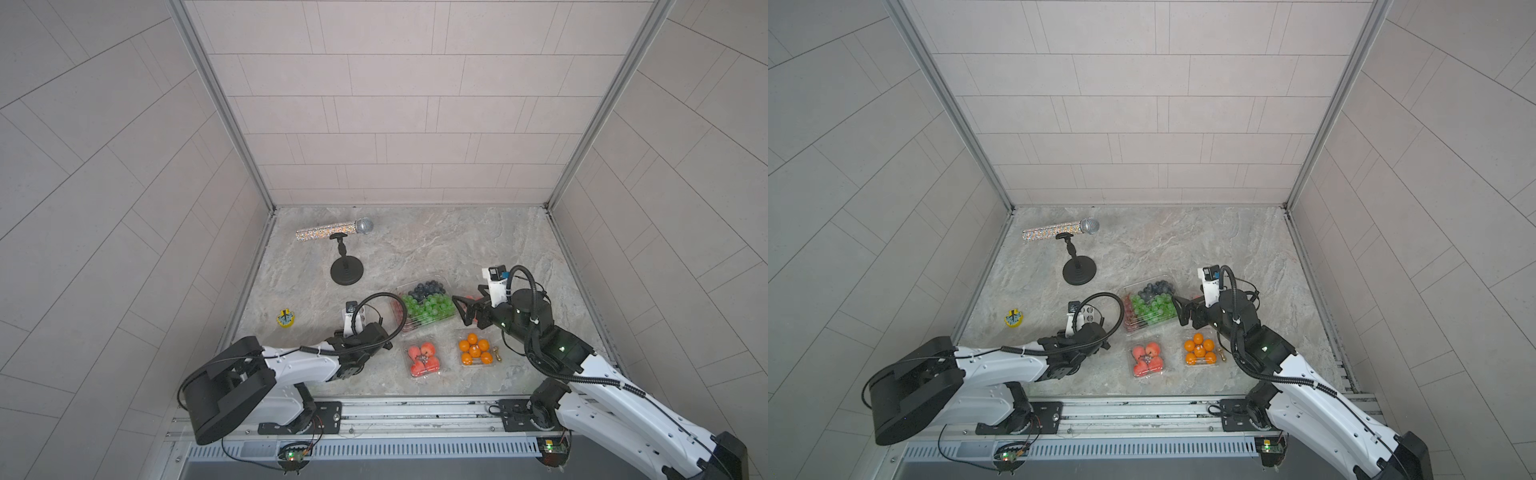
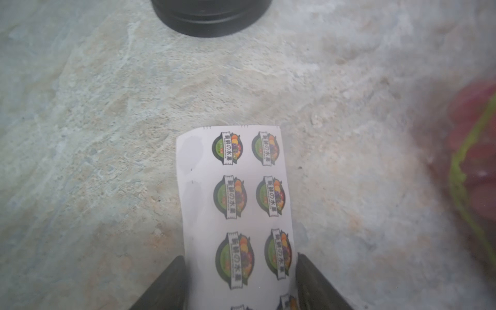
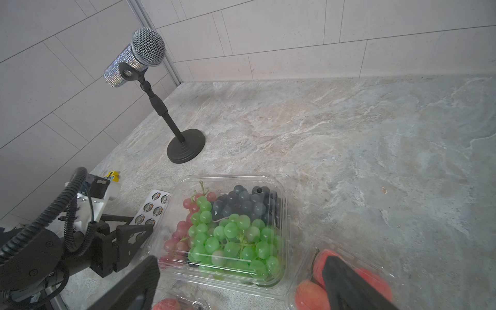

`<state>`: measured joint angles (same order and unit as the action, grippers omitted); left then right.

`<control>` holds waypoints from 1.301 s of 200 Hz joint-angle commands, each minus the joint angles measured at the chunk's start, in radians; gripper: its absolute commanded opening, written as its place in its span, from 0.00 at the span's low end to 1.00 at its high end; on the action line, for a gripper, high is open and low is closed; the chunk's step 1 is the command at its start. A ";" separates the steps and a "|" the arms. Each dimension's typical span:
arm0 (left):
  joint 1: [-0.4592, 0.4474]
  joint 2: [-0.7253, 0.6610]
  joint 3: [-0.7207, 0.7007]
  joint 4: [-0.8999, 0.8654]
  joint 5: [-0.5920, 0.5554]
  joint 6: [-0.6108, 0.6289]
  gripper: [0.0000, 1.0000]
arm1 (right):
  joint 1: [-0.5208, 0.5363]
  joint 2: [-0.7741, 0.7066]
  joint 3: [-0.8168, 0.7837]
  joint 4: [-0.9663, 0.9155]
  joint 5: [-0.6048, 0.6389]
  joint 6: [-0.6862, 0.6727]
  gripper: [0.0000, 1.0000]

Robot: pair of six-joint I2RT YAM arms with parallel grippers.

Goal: Label fruit boxes
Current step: Pick up the label sticker from the center of the board.

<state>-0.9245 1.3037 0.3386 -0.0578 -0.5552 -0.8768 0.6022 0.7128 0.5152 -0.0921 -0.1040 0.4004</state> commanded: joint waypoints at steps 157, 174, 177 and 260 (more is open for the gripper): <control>0.010 -0.430 0.025 -0.023 0.155 0.237 0.20 | 0.028 0.028 0.032 0.041 -0.107 0.099 0.97; 0.009 -0.506 0.056 -0.043 0.148 0.272 0.20 | 0.050 0.040 0.027 0.118 -0.153 0.114 0.97; 0.009 -0.517 0.060 -0.042 0.149 0.277 0.20 | 0.051 0.044 0.025 0.141 -0.164 0.119 0.97; 0.007 -0.638 0.074 0.229 0.347 0.498 0.22 | 0.154 0.265 0.189 0.338 -0.245 0.117 0.94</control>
<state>-0.9165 0.6575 0.4110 0.0402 -0.2897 -0.4778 0.7254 0.9794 0.6491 0.1764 -0.3614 0.5381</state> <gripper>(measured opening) 0.217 0.943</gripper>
